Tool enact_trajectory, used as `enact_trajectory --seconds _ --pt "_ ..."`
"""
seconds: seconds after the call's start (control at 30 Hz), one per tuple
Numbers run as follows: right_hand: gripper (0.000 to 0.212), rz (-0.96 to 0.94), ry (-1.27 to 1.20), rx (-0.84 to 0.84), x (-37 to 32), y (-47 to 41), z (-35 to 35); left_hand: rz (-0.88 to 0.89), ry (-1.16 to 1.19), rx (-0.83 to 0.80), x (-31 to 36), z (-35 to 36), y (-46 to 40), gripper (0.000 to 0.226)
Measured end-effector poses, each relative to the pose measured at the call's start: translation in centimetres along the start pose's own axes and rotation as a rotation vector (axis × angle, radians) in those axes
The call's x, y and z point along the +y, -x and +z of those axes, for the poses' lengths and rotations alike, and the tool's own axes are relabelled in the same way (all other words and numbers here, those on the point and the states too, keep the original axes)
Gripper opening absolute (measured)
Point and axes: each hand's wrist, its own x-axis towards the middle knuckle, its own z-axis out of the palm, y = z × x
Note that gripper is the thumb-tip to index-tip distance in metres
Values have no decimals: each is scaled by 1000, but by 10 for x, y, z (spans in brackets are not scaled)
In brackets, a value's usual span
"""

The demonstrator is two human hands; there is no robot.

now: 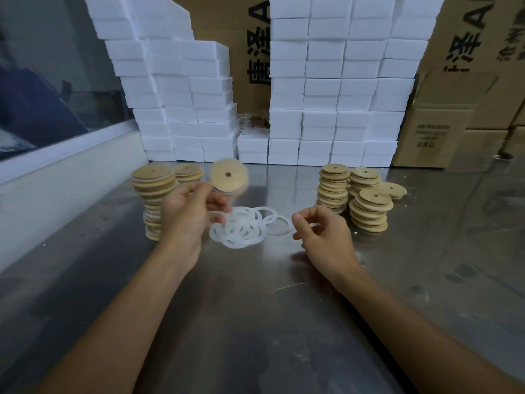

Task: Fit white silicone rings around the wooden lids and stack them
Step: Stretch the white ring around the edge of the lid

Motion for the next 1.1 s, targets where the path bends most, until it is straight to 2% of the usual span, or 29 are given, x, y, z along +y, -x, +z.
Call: enact_trajectory --seconds 0.13,0.33,0.73,0.87,0.97,1.1 --pt "9 13 -2 -15 -1 1 1 65 148 142 21 -13 -9 11" --pt "10 5 2 -19 -2 2 2 134 160 298 31 -33 -19 13" --pt "11 4 31 -36 -3 1 3 104 242 368 28 -43 -24 15" --pt "12 -3 58 -32 -2 2 2 135 147 409 27 -38 -21 12" --pt "12 -4 54 -30 -2 2 3 238 -8 432 25 -32 -16 8" --pt "12 -21 79 -23 -1 1 2 347 -257 263 12 -17 -7 11"
